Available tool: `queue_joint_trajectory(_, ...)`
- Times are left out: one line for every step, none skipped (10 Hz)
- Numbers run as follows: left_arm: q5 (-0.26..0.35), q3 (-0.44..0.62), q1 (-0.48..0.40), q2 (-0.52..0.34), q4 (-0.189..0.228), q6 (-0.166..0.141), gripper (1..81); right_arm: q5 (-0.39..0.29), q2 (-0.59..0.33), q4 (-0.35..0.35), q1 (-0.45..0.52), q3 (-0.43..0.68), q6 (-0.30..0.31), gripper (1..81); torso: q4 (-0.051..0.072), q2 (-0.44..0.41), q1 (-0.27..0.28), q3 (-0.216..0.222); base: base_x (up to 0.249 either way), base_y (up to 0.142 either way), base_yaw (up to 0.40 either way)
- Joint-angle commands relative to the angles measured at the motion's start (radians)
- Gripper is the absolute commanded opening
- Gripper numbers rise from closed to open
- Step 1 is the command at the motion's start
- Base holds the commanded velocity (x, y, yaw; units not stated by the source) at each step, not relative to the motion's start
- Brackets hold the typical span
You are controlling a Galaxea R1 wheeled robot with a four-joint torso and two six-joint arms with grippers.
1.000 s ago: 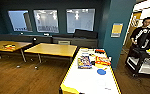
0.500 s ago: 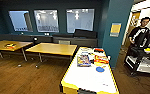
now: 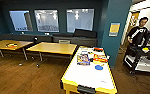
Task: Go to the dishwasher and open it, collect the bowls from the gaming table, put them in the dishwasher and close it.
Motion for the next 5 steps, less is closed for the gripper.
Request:
queue_joint_trajectory(0.052, -0.023, -0.042, -0.003, 0.000, 0.002, 1.0, -0.039, -0.050, -0.011, 0.029, -0.011, 0.000, 1.0, 0.000, 0.000, 0.001, 0.000, -0.108, 0.000, 0.000)
queue_joint_trajectory(0.052, -0.025, -0.042, -0.003, 0.000, 0.002, 1.0, -0.039, -0.052, -0.012, 0.026, -0.015, 0.000, 1.0, 0.000, 0.000, 0.001, 0.000, -0.108, 0.000, 0.000)
queue_joint_trajectory(0.052, -0.032, -0.039, -0.008, -0.001, 0.002, 1.0, -0.039, -0.056, -0.012, 0.024, -0.017, 0.000, 1.0, 0.000, 0.000, 0.001, 0.000, -0.108, 0.000, 0.000)
queue_joint_trajectory(0.054, -0.045, -0.038, -0.012, -0.004, 0.002, 1.0, -0.037, -0.064, -0.012, 0.024, -0.015, 0.000, 1.0, 0.000, 0.000, 0.001, 0.000, -0.108, 0.000, 0.000)
queue_joint_trajectory(0.058, -0.055, -0.035, -0.012, -0.001, 0.002, 1.0, -0.039, -0.065, -0.012, 0.024, -0.015, 0.000, 1.0, 0.000, 0.000, 0.001, 0.000, -0.108, 0.000, 0.000)
